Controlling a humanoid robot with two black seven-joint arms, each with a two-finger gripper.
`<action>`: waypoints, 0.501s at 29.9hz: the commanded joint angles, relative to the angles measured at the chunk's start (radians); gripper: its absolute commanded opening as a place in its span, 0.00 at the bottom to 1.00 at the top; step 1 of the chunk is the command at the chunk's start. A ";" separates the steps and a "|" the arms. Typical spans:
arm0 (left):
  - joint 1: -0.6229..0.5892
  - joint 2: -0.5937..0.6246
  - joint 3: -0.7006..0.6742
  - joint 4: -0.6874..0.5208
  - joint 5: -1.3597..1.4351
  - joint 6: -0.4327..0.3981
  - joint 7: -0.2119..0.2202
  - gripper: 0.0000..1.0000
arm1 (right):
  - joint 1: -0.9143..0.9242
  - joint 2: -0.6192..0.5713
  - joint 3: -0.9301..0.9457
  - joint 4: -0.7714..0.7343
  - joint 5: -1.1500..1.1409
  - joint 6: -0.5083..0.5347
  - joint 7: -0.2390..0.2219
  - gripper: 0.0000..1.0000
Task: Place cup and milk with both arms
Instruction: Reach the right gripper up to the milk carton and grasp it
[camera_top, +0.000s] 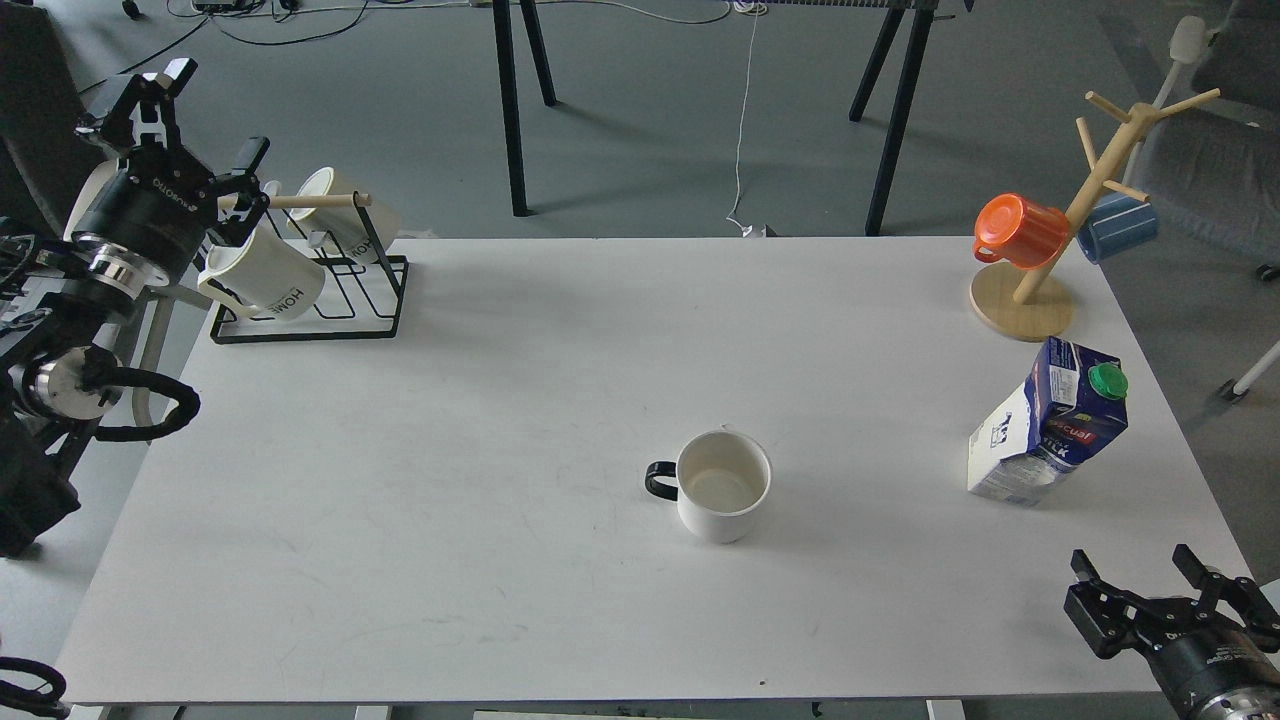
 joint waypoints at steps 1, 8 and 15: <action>0.001 -0.002 0.000 0.000 0.001 0.000 0.000 0.92 | 0.040 0.051 -0.003 0.000 -0.014 0.000 0.002 0.99; 0.021 -0.022 0.000 0.001 0.002 0.000 0.000 0.92 | 0.104 0.095 0.003 -0.018 -0.040 0.000 0.005 0.99; 0.038 -0.020 0.000 0.001 0.002 0.000 0.000 0.93 | 0.165 0.131 0.002 -0.071 -0.042 0.000 0.005 0.99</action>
